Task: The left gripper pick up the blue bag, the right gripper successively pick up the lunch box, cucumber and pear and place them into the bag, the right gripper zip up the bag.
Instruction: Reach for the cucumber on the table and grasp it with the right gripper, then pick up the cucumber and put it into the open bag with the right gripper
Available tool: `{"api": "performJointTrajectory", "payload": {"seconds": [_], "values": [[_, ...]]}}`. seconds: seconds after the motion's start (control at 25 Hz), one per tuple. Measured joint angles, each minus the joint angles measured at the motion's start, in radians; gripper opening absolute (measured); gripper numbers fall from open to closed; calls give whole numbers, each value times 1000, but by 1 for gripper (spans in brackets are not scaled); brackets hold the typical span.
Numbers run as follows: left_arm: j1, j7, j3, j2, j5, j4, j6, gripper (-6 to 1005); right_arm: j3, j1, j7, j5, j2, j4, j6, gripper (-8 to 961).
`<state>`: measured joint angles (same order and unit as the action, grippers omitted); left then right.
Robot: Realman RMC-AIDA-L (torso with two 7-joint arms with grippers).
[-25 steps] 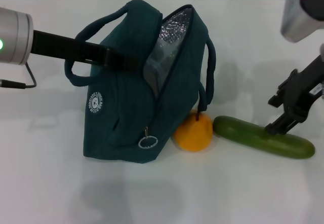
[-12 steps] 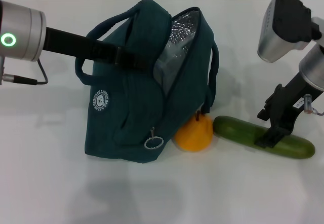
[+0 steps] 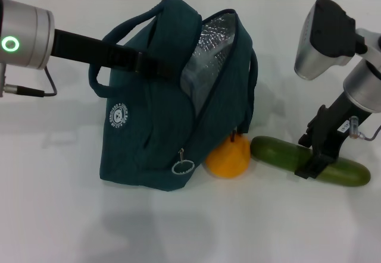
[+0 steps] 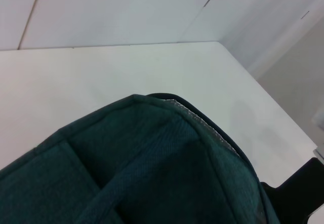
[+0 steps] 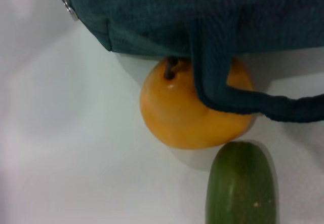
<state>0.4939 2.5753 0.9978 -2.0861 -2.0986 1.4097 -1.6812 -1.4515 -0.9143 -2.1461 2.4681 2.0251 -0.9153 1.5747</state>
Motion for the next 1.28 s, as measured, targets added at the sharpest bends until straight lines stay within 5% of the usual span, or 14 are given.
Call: {"api": "performJointTrajectory", "payload": {"seconds": [0.64, 1.08, 1.28], "values": [[-8, -1, -1, 2, 0, 0, 0, 43, 1, -5, -51, 13, -9, -1, -8, 591], [-12, -1, -1, 2, 0, 2, 0, 43, 149, 14, -56, 51, -21, -10, 26, 591], [-12, -1, -1, 1, 0, 3, 0, 43, 320, 37, -56, 75, -26, -34, 54, 591]]}}
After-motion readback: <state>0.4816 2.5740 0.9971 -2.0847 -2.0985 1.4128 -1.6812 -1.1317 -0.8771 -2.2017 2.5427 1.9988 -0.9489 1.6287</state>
